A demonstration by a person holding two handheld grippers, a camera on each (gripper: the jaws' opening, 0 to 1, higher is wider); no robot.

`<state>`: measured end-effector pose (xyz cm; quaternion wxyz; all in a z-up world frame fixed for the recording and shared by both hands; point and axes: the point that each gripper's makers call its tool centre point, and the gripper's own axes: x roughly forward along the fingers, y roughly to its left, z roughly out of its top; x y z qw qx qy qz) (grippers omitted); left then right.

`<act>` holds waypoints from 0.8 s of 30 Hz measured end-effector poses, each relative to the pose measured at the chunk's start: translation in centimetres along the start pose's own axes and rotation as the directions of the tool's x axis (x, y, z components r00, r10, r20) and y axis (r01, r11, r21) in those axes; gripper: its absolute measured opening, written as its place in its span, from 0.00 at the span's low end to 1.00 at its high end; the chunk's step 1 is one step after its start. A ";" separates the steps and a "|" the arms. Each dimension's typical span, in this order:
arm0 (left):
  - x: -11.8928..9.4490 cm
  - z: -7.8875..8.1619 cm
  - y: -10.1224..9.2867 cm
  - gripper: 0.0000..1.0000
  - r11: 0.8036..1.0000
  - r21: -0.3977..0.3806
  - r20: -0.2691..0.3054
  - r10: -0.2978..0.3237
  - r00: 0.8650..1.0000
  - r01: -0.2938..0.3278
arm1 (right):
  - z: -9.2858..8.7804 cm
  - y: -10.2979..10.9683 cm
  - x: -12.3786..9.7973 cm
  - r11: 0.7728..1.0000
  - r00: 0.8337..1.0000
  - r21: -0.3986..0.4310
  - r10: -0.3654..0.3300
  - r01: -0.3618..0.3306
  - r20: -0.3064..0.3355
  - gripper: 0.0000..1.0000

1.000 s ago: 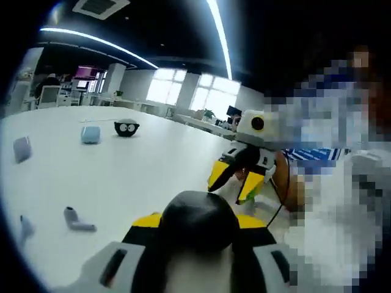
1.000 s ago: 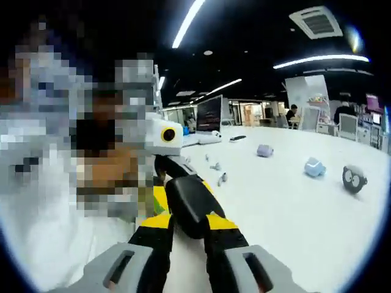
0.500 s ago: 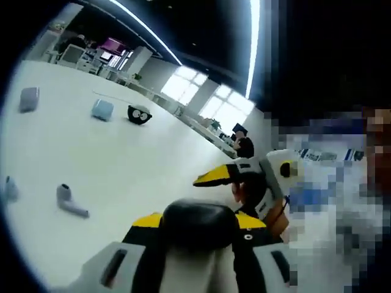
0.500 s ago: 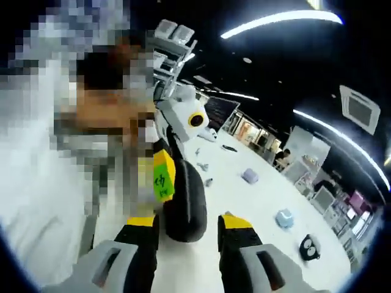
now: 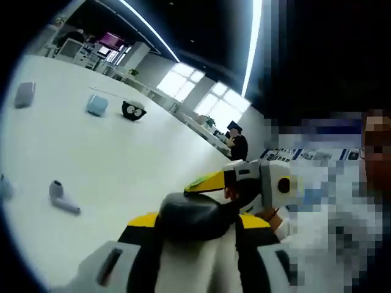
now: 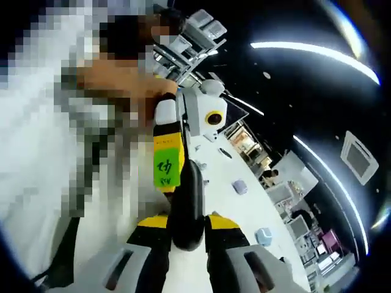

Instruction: Pick up the earbuds from the table and place the earbuds into the earbud case

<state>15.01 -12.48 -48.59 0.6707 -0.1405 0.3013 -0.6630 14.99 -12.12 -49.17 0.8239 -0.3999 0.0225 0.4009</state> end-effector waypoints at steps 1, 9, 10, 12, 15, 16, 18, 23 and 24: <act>0.0 0.0 0.0 0.55 1.000 0.014 -0.006 0.000 1.000 0.000 | 0.1 0.0 0.0 1.000 1.000 0.011 0.001 -0.001 0.005 0.20; -0.1 -0.1 0.5 0.55 0.998 0.062 -0.015 0.019 1.000 -0.018 | 0.0 -0.3 0.0 1.000 1.000 0.003 -0.019 0.019 0.000 0.18; -0.1 0.0 0.6 0.55 0.997 0.067 -0.011 0.024 1.000 -0.023 | 0.0 -0.4 0.1 1.000 1.000 0.000 -0.025 0.025 -0.002 0.18; -0.2 0.2 0.6 0.55 0.997 0.072 -0.005 0.027 1.000 -0.027 | 0.1 -0.6 0.0 0.999 1.000 0.011 -0.030 0.030 0.004 0.18; -0.7 0.7 0.3 0.54 0.996 0.083 0.021 0.023 1.000 -0.024 | 0.0 -1.4 -0.3 0.998 0.999 0.046 -0.047 0.046 0.014 0.18; -0.8 0.9 0.2 0.54 0.996 0.086 0.031 0.021 0.999 -0.024 | -0.1 -1.7 -0.5 0.997 0.999 0.056 -0.052 0.052 0.013 0.18; -1.2 1.6 0.1 0.54 0.995 0.099 0.059 0.024 0.998 -0.030 | -0.4 -2.7 -0.8 0.994 0.997 0.075 -0.077 0.077 0.006 0.18; -2.7 2.6 0.3 0.54 0.992 0.117 0.108 0.040 0.993 -0.053 | -1.9 -6.0 -2.3 0.980 0.989 0.128 -0.147 0.150 -0.027 0.18; -3.0 2.9 0.2 0.53 0.991 0.122 0.119 0.043 0.992 -0.057 | -2.5 -7.0 -2.7 0.975 0.985 0.140 -0.170 0.174 -0.043 0.18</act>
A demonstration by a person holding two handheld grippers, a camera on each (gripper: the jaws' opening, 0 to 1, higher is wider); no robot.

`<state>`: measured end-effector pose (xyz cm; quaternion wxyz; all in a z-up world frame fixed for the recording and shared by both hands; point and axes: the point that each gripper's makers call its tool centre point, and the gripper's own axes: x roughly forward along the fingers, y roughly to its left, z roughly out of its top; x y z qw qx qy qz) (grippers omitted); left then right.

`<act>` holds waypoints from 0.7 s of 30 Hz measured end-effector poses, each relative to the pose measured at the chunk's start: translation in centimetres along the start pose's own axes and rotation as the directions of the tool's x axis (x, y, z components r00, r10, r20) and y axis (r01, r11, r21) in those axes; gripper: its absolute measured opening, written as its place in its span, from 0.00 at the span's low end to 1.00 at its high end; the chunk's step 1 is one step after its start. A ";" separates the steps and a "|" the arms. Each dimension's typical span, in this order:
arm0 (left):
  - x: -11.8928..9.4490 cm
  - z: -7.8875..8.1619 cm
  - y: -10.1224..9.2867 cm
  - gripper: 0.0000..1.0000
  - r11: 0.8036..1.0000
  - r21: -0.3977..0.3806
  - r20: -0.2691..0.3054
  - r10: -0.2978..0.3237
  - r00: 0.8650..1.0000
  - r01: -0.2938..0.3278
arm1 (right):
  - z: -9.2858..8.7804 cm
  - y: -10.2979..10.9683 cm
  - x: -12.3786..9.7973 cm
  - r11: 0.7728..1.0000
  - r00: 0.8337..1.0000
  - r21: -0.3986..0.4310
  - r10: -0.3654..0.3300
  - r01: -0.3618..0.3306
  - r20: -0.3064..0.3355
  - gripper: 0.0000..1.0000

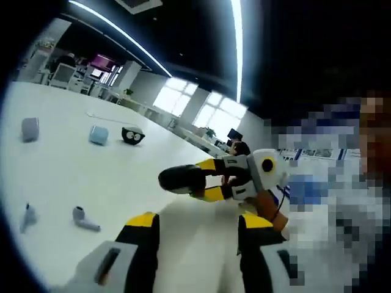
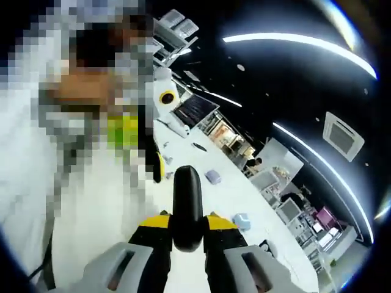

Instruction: Pick up the earbuds from the table and place the earbuds into the earbud case

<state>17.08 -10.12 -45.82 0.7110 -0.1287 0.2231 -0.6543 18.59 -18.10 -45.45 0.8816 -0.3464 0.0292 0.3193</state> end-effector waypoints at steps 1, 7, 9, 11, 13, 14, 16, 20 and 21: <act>-0.3 0.3 -0.1 0.53 1.000 0.007 0.010 0.002 1.000 -0.002 | -0.5 -1.2 -0.3 1.000 1.000 -0.004 -0.022 0.022 -0.015 0.18; -1.9 1.5 -0.6 0.52 0.998 0.060 0.048 0.015 0.999 -0.018 | -4.3 -8.6 -2.2 0.987 0.980 -0.072 -0.150 0.141 -0.131 0.18; -2.3 1.8 -0.6 0.51 0.997 0.073 0.060 0.022 0.998 -0.026 | -4.8 -10.1 -2.2 0.983 0.974 -0.105 -0.168 0.152 -0.154 0.18; -2.6 2.1 -0.5 0.51 0.996 0.081 0.074 0.027 0.997 -0.033 | -4.8 -10.7 -2.0 0.981 0.973 -0.113 -0.172 0.156 -0.154 0.18; -3.1 2.6 -0.4 0.51 0.996 0.081 0.098 0.035 0.995 -0.043 | -4.5 -11.4 -1.2 0.978 0.971 -0.143 -0.175 0.152 -0.162 0.18; -3.3 2.7 -0.4 0.51 0.996 0.079 0.106 0.037 0.994 -0.045 | -4.4 -11.5 -1.0 0.976 0.970 -0.159 -0.175 0.149 -0.167 0.18; -3.7 2.9 -0.6 0.51 0.995 0.084 0.122 0.042 0.992 -0.053 | -4.1 -12.1 -0.3 0.975 0.969 -0.172 -0.173 0.143 -0.174 0.18; -4.3 3.0 -1.3 0.51 0.990 0.121 0.145 0.054 0.988 -0.072 | -5.4 -14.4 0.3 0.970 0.957 -0.186 -0.195 0.156 -0.216 0.18; -4.3 3.1 -1.5 0.51 0.989 0.126 0.148 0.054 0.988 -0.073 | -6.1 -15.1 0.3 0.966 0.950 -0.198 -0.210 0.166 -0.231 0.18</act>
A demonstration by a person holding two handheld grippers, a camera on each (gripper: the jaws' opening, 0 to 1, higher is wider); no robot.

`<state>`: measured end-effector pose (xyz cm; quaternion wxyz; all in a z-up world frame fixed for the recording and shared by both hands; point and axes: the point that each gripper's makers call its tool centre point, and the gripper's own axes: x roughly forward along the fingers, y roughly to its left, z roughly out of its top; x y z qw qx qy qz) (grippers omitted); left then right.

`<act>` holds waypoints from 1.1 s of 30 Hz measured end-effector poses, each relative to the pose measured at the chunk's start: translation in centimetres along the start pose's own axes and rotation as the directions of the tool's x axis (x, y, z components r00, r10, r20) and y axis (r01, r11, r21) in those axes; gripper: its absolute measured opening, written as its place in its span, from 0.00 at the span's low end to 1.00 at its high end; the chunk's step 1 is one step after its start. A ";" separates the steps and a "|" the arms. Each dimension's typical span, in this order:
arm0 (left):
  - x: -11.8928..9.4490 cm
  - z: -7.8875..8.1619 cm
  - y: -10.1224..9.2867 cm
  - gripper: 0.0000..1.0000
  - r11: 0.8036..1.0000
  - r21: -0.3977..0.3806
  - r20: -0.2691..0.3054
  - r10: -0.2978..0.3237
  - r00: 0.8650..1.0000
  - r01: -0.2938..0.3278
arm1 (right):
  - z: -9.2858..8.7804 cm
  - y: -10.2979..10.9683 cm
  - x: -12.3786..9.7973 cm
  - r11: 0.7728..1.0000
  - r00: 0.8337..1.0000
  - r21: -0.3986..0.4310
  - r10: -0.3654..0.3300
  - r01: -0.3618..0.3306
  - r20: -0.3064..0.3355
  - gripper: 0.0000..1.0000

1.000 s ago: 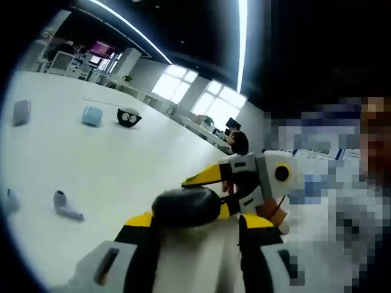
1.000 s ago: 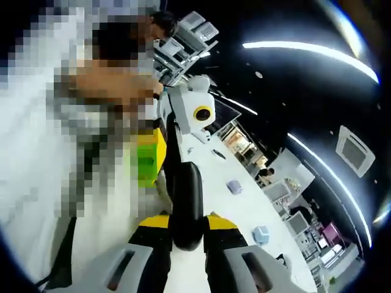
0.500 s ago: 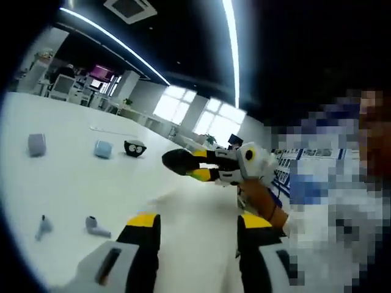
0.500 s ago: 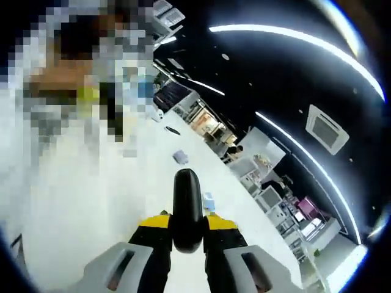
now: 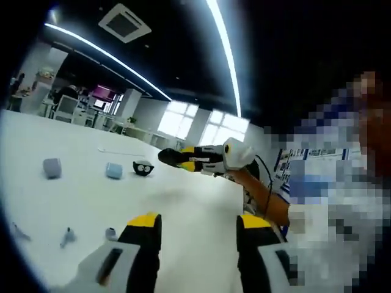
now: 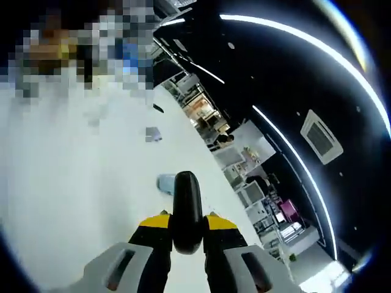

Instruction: Pick up the earbuds from the table and place the earbuds into the earbud case

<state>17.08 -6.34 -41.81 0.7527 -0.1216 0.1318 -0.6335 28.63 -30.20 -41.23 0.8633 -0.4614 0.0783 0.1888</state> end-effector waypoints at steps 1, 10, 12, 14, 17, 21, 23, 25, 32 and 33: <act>-0.1 0.1 -0.1 0.51 1.000 0.005 0.005 0.000 1.000 0.000 | -0.8 -0.6 0.1 1.000 1.000 0.014 -0.013 0.014 -0.009 0.18; -1.3 1.7 -2.3 0.49 0.998 0.054 0.053 -0.027 0.998 0.024 | -10.0 -4.5 0.4 0.994 0.980 -0.052 -0.104 0.097 -0.172 0.18; -1.3 1.9 -2.5 0.48 0.997 0.065 0.059 -0.033 0.998 0.029 | -11.7 -4.6 1.1 0.988 0.970 -0.130 -0.106 0.079 -0.217 0.18; -1.2 1.7 -2.6 0.46 0.997 0.074 0.051 -0.038 0.998 0.034 | -12.6 -4.3 2.3 0.975 0.966 -0.215 -0.105 0.054 -0.235 0.18; -1.0 1.3 -2.6 0.46 0.997 0.072 0.038 -0.038 0.999 0.035 | -13.6 -3.5 3.8 0.956 0.961 -0.292 -0.072 -0.009 -0.267 0.18; -1.3 0.9 -2.0 0.46 0.998 0.066 0.028 -0.020 0.999 0.018 | -14.7 -2.6 5.2 0.944 0.955 -0.321 -0.017 -0.083 -0.296 0.18; -1.6 1.0 -1.6 0.46 0.998 0.067 0.031 -0.009 0.999 0.007 | -14.8 -2.9 5.6 0.923 0.956 -0.376 -0.030 -0.085 -0.292 0.18; -1.7 1.2 -1.5 0.46 0.998 0.062 0.037 -0.009 0.999 0.006 | -15.0 -3.1 5.8 0.922 0.956 -0.375 -0.017 -0.098 -0.292 0.18; -1.5 1.2 -1.9 0.46 0.998 0.057 0.036 -0.023 0.999 0.021 | -15.6 -2.0 6.2 0.869 0.961 -0.455 0.074 -0.193 -0.267 0.20; -1.5 1.2 -2.0 0.46 0.998 0.054 0.036 -0.026 0.999 0.024 | -15.8 -1.6 6.0 0.871 0.959 -0.442 0.100 -0.213 -0.265 0.20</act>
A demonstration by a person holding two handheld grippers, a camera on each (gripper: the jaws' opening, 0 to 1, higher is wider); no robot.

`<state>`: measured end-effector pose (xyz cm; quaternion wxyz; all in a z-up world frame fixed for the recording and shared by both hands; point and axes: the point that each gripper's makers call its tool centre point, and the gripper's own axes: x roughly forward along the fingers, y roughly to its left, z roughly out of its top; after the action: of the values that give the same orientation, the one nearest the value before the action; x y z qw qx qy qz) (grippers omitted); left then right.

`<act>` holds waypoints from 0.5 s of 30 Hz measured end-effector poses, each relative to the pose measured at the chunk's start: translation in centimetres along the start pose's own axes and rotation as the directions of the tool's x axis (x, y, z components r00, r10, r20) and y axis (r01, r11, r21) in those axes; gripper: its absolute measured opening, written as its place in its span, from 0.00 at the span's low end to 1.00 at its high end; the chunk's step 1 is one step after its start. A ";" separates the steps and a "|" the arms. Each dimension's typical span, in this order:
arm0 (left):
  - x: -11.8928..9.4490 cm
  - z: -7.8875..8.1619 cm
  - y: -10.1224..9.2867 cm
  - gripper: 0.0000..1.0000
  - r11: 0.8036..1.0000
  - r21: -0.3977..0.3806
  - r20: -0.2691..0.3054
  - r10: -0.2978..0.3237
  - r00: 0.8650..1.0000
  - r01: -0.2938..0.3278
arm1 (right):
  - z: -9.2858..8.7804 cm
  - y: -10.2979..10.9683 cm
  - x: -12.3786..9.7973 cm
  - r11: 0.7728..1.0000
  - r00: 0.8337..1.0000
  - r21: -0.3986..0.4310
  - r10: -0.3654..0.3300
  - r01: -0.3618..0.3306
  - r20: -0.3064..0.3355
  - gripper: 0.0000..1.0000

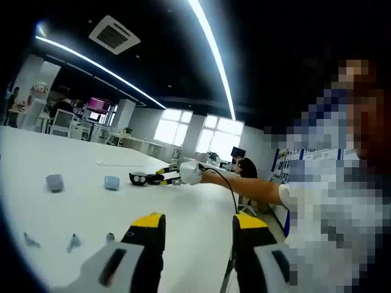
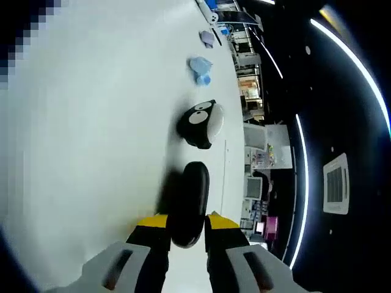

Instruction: Pick up the earbuds from the table and place the earbuds into the earbud case

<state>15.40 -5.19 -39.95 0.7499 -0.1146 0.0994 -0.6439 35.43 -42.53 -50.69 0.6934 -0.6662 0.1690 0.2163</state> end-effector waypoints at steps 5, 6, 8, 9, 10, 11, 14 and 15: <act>-0.1 0.3 -0.1 0.46 1.000 0.004 0.001 0.001 1.000 -0.001 | -0.5 0.3 -0.5 0.998 0.999 0.061 0.015 -0.017 0.028 0.22; -0.2 0.3 -0.1 0.46 1.000 0.004 0.002 0.000 1.000 0.000 | -0.6 0.2 -0.6 0.996 0.999 0.090 0.010 -0.014 0.040 0.24; -0.2 0.2 -0.1 0.46 1.000 0.000 0.002 -0.003 1.000 0.003 | -0.7 0.2 -1.1 0.982 0.998 0.188 0.005 -0.016 0.060 0.28; -0.2 0.2 -0.1 0.46 1.000 -0.003 0.001 -0.004 1.000 0.004 | -0.5 0.5 -1.4 0.970 0.996 0.242 0.017 -0.036 0.084 0.28; -0.2 0.1 -0.1 0.46 1.000 -0.004 0.000 -0.004 1.000 0.004 | -0.4 0.5 -1.8 0.959 0.995 0.280 0.019 -0.047 0.103 0.30; -0.3 0.1 -0.1 0.46 1.000 -0.006 0.000 -0.004 1.000 0.004 | -0.3 0.5 -2.1 0.948 0.993 0.316 0.008 -0.046 0.119 0.31; -0.8 0.5 0.6 0.50 1.000 -0.019 0.013 0.018 1.000 -0.017 | 0.5 -0.5 -3.5 0.883 0.981 0.468 -0.049 -0.045 0.185 0.37; -1.0 0.6 0.9 0.50 0.999 -0.019 0.016 0.029 0.999 -0.029 | 0.8 -0.9 -4.1 0.855 0.977 0.517 -0.073 -0.042 0.200 0.39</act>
<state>16.26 -4.04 -39.61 0.7589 -0.1255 0.1007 -0.6310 32.41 -42.08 -47.74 0.8628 -0.4293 0.1405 0.2271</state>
